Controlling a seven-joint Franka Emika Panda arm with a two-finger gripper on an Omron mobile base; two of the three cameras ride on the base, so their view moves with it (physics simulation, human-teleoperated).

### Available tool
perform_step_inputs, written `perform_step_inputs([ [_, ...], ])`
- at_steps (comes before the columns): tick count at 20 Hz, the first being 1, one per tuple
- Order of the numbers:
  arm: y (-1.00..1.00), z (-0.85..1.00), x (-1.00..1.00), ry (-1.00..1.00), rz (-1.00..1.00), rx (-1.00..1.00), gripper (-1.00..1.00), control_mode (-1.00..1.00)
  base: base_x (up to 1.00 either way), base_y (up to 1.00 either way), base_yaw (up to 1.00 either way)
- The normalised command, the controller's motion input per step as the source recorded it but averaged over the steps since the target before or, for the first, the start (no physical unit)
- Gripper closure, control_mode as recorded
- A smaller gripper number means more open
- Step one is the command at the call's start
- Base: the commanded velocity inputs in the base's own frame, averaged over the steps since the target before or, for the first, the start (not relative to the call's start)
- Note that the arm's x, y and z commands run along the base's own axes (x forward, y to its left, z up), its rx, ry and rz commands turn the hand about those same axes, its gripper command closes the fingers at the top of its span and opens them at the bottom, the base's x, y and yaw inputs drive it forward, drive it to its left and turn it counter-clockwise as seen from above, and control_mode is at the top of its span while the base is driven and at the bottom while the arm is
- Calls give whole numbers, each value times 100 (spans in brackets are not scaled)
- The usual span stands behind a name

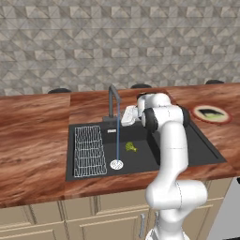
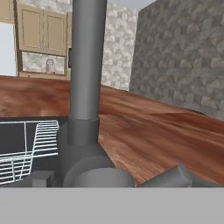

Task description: Turn on the sink faucet. Then move the broccoli from the counter to the sink. Turn off the sink. Move the vegetable from the sink to the pot next to the stove. Finally move the pot to the rear center burner.

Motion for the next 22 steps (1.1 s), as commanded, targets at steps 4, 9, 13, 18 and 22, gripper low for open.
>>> perform_step_inputs([
  [4,65,36,0,0,3,-6,-100,-100,0,0,0],
  [9,65,36,0,0,3,-5,-100,-100,0,0,0],
  [13,66,36,0,0,3,-5,-100,-100,0,0,0],
  [18,69,33,0,0,1,-4,-100,-100,0,0,0],
  [22,73,37,0,0,0,-5,-100,-100,0,0,0],
])
